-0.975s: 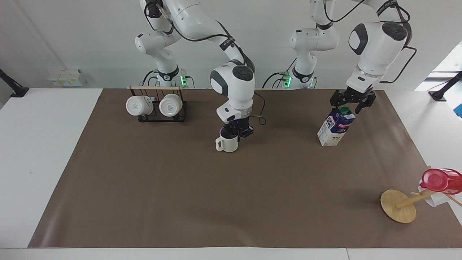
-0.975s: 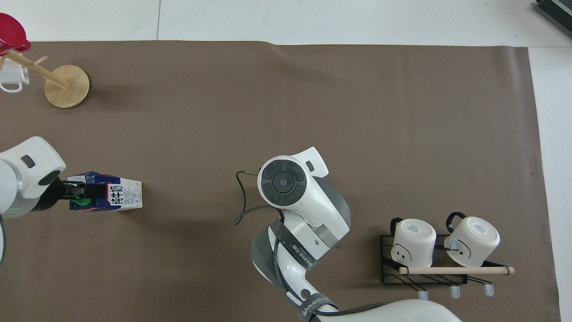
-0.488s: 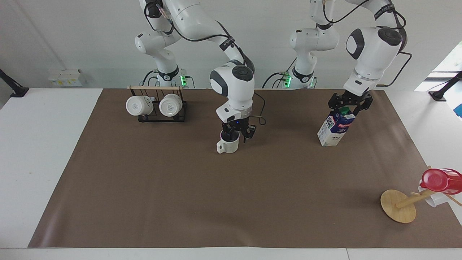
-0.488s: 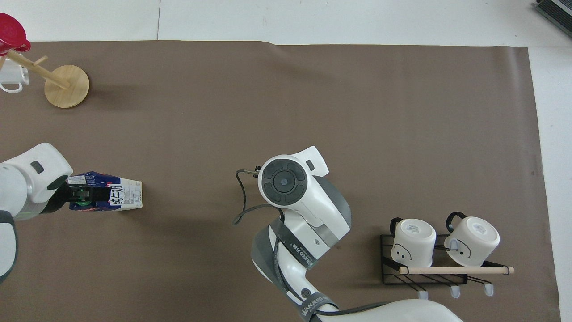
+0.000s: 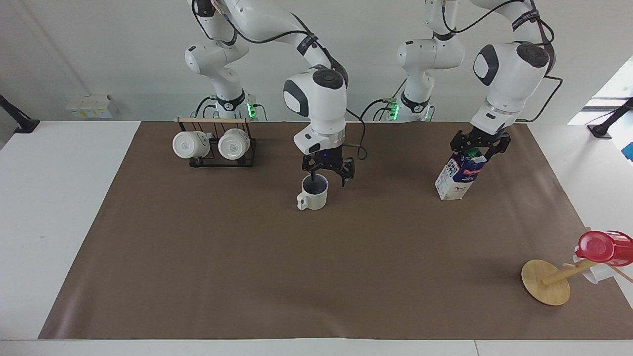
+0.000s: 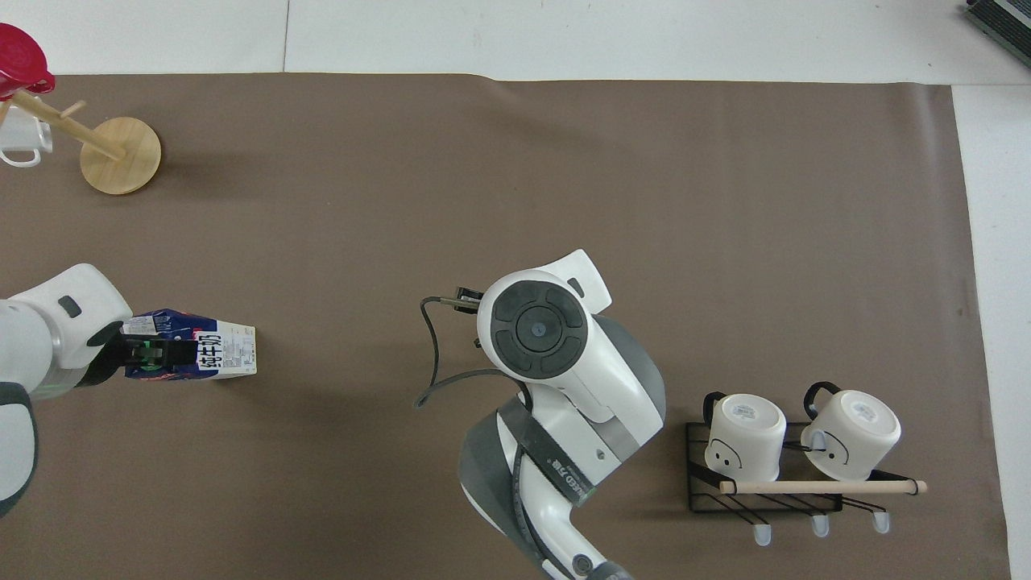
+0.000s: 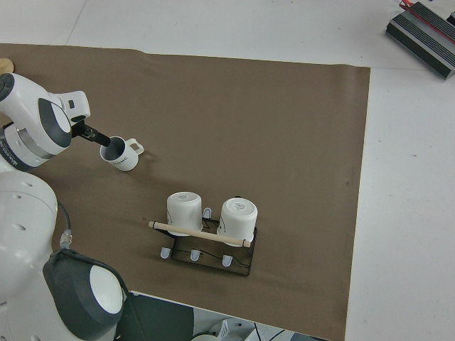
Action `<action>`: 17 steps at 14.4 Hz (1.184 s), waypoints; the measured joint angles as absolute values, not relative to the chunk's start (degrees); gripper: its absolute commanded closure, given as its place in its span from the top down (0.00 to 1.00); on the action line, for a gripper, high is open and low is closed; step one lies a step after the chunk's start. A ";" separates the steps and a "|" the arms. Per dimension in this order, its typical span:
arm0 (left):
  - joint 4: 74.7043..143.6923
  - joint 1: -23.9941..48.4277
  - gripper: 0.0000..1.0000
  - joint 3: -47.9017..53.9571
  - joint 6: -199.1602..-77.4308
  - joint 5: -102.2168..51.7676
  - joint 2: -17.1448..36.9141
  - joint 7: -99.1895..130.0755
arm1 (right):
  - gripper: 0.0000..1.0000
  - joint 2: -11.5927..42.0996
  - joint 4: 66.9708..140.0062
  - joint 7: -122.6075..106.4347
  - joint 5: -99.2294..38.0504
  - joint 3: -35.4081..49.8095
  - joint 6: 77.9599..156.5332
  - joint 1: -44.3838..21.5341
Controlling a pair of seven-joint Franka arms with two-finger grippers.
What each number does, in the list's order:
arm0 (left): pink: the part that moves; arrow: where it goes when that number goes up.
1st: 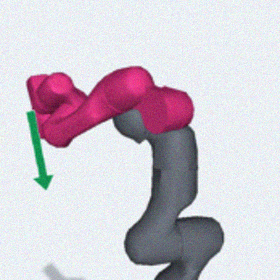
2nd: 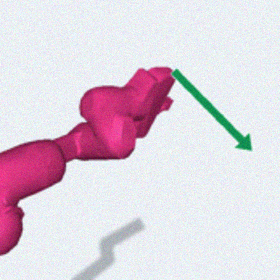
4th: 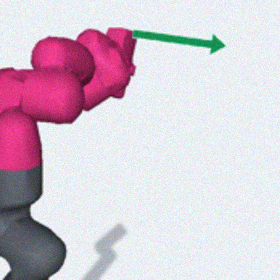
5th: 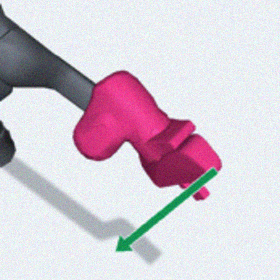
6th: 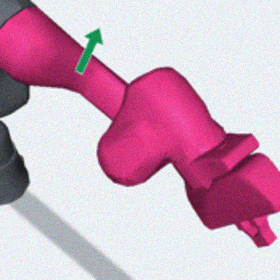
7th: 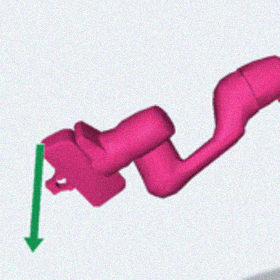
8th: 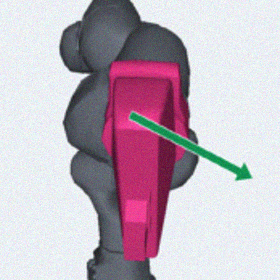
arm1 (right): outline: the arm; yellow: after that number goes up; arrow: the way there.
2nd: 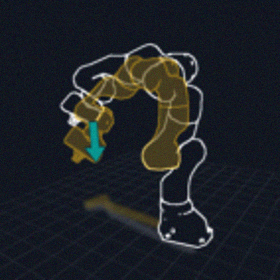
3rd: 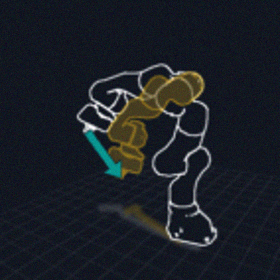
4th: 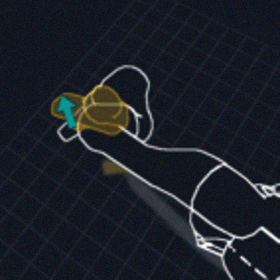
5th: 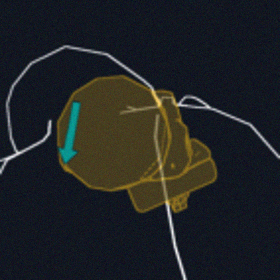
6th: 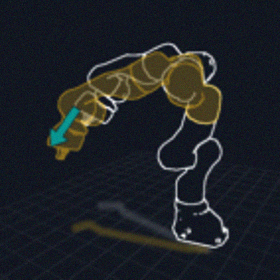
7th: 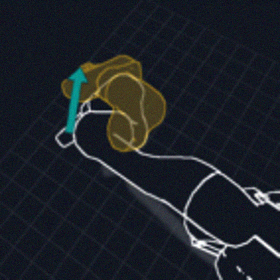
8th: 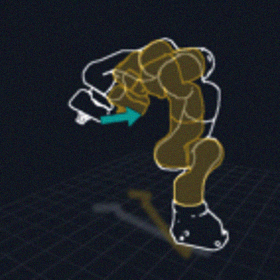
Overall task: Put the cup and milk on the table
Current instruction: 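Lower the black mug with the right gripper while the left gripper grasps the carton, then release the mug and withdraw the right gripper while the left gripper lifts the carton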
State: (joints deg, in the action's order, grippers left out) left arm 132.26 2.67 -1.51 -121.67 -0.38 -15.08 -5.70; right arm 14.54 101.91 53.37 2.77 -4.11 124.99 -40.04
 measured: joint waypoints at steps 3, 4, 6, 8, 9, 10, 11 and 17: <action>132.29 2.67 0.67 -1.48 -121.67 -0.38 -15.08 -5.72 | 1.00 9.08 101.88 49.35 2.18 -4.16 118.69 -37.44; 132.31 2.67 0.64 -1.47 -121.67 -0.37 -15.08 -5.73 | 1.00 7.66 101.89 47.82 2.13 -4.19 116.72 -36.40; 132.31 2.67 0.56 -1.43 -121.67 -0.37 -15.08 -5.74 | 1.00 5.68 101.94 44.51 2.06 -4.24 113.38 -34.15; 132.31 2.67 0.51 -1.43 -121.62 -0.37 -15.08 -5.74 | 1.00 4.48 101.99 41.44 2.01 -4.33 109.95 -31.66; 132.31 2.67 0.50 -1.43 -121.60 -0.37 -15.08 -5.74 | 1.00 4.04 102.02 39.85 2.00 -4.35 108.01 -30.37; 132.31 2.67 0.50 -1.44 -121.57 -0.37 -15.09 -5.73 | 1.00 3.63 102.05 38.07 2.00 -4.37 106.31 -29.04; 132.26 2.67 0.48 -1.44 -121.44 -0.37 -15.09 -5.73 | 1.00 3.14 102.06 36.02 1.99 -4.39 104.53 -27.51; 126.63 3.35 0.45 -0.74 -115.69 -0.38 -15.04 -2.13 | 1.00 -0.18 102.12 22.73 1.93 -4.61 100.15 -16.77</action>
